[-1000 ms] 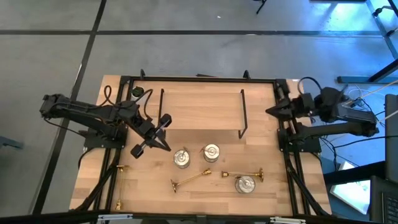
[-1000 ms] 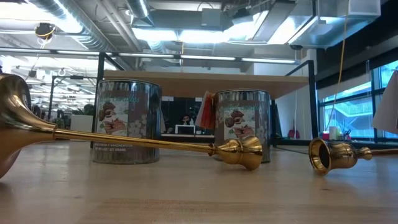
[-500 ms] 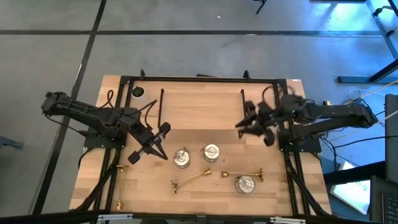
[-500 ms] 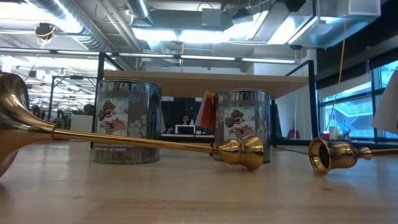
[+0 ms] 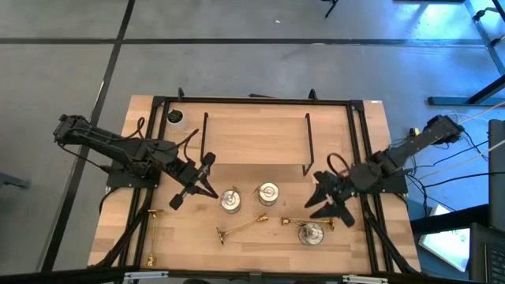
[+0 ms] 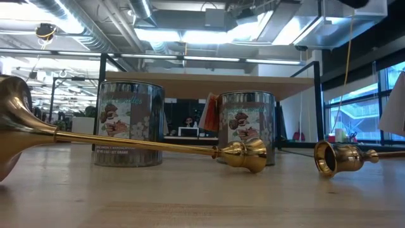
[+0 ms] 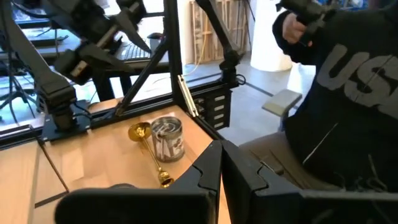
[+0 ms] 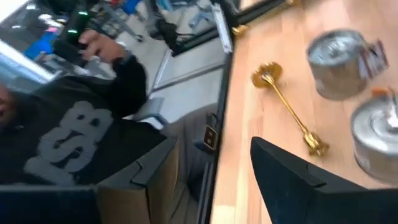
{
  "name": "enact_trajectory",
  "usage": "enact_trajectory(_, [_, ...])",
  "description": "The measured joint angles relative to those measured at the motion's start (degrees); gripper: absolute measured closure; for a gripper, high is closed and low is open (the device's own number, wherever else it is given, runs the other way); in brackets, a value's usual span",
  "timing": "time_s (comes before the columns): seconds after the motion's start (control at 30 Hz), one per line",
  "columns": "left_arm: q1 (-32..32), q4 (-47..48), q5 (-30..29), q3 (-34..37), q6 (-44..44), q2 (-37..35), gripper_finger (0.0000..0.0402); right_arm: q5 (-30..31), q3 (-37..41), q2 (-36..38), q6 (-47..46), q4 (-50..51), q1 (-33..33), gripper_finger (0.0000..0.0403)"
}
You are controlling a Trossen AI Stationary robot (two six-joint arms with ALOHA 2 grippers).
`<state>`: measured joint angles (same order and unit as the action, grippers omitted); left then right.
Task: Pick & Place candle stick holders
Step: Put the bottom right silver scented candle on the shelf
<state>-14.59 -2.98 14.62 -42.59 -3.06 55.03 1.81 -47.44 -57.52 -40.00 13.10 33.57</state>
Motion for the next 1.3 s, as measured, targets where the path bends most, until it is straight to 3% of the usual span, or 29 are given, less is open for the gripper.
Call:
enact_trajectory(0.27, [-2.1, -7.7, -0.08, -0.02, 4.28, 6.04, 0.0396, 11.85, -0.21, -5.22, -2.04, 0.68, 11.35, 0.02])
enact_trajectory(0.43, [-6.13, -14.15, -0.08, -0.02, 9.53, 13.09, 0.0396, 16.69, -8.11, -15.38, -1.46, 3.08, 17.07, 0.02])
enact_trajectory(0.57, [-10.1, -20.58, -0.05, -0.02, 10.82, 17.37, 0.0396, 20.71, -22.54, -25.94, -3.37, 18.17, 19.59, 0.02])
enact_trajectory(0.67, [-12.64, -23.42, -0.05, -0.07, 11.81, 18.51, 0.0396, 22.48, -34.2, -33.36, -11.88, 35.76, 20.6, 0.02])
enact_trajectory(0.8, [-15.95, -23.41, -0.27, -0.07, 11.7, 18.5, 0.0396, 18.16, -45.55, -42.42, -25.96, 56.48, 20.9, 0.02])
enact_trajectory(0.9, [-18.36, -23.39, -1.71, -0.07, 10.74, 18.5, 0.0396, 11.83, -49.36, -47.24, -32.41, 63.27, 20.9, 0.02])
enact_trajectory(1.07, [-21.57, -23.01, -4.75, -0.07, 10.4, 18.5, 0.0396, 2.09, -50.29, -50.67, -33.15, 58.93, 20.09, 0.02])
enact_trajectory(1.3, [-24.68, -23.02, -7.63, -0.07, 10.4, 18.5, 0.0396, 2.44, -50.36, -50.82, -34.6, 53.93, 19.31, 0.02])
